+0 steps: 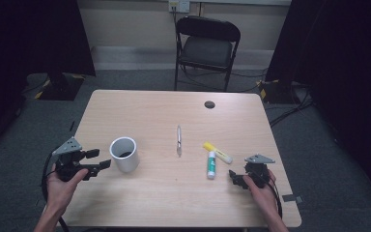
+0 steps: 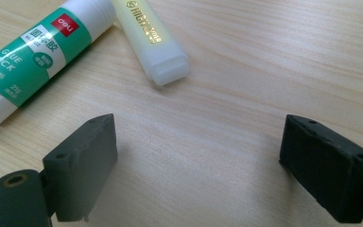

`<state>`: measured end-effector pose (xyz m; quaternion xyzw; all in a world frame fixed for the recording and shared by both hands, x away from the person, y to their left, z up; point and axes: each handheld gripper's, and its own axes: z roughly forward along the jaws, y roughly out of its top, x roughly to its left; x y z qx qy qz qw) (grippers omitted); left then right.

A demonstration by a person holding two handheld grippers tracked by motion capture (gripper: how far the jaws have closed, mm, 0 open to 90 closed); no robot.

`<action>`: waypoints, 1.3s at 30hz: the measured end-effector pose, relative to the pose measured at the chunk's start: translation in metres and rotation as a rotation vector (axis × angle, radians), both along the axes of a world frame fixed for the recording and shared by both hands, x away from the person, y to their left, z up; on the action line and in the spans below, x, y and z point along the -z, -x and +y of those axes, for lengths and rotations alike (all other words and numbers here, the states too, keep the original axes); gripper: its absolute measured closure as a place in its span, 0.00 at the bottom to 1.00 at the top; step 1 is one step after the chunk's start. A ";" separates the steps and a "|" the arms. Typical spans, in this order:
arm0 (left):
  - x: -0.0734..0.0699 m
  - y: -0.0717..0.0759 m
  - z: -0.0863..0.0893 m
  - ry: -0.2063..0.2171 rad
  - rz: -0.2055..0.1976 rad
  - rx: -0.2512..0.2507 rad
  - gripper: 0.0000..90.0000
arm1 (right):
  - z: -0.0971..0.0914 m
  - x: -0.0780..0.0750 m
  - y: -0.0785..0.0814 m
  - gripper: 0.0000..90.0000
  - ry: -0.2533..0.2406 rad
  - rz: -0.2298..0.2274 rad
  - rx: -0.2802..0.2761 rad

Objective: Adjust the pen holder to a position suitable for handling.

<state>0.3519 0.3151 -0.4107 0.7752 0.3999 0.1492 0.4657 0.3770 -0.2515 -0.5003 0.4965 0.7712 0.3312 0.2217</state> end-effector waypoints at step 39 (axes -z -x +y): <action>0.007 -0.076 -0.015 0.017 0.033 0.046 0.62 | 0.000 0.000 -0.001 0.12 0.002 -0.002 -0.006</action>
